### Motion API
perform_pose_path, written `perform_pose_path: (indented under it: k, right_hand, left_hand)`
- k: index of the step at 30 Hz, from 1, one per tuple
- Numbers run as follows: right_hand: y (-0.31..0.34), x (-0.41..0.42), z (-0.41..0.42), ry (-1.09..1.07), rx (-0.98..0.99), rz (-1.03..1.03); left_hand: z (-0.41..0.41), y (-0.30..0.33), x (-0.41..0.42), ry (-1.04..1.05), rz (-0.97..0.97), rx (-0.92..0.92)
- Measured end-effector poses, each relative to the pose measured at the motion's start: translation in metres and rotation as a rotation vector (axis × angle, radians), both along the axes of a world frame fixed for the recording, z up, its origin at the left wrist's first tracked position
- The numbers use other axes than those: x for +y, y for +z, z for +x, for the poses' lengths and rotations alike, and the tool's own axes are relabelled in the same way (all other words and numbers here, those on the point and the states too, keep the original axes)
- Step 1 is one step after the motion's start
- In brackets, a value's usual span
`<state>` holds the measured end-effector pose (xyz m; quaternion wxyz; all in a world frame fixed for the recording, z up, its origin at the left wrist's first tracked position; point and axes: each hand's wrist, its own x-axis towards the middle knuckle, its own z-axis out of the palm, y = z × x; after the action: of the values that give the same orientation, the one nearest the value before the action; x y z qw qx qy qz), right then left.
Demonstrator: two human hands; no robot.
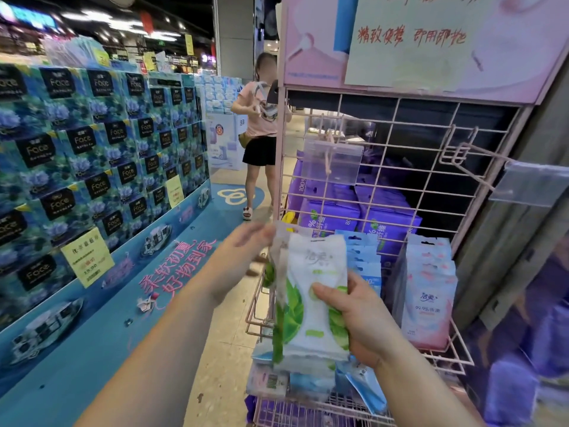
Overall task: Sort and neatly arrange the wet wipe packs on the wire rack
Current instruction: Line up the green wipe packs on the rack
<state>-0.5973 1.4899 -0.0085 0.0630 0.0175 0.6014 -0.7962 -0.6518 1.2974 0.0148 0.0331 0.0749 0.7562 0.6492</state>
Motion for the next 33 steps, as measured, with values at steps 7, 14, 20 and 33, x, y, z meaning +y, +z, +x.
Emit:
perform_pose_path:
  k: [7, 14, 20, 33]
  right_hand:
    - [0.018, -0.021, -0.034, -0.164, 0.262, 0.327]
    - [-0.044, -0.046, -0.064, -0.103, -0.051, 0.587]
    - [-0.053, -0.049, -0.073, -0.125, -0.042, 0.599]
    - [-0.054, -0.053, -0.087, -0.223, -0.055, 0.535]
  left_hand:
    - [-0.008, -0.035, 0.012, -0.056, -0.156, -0.020]
    - [-0.033, -0.068, 0.017, 0.094, -0.431, 0.138]
    - [-0.043, -0.078, 0.016, 0.013, -0.503, 0.111]
    - [-0.045, -0.082, 0.014, 0.050, -0.642, 0.126]
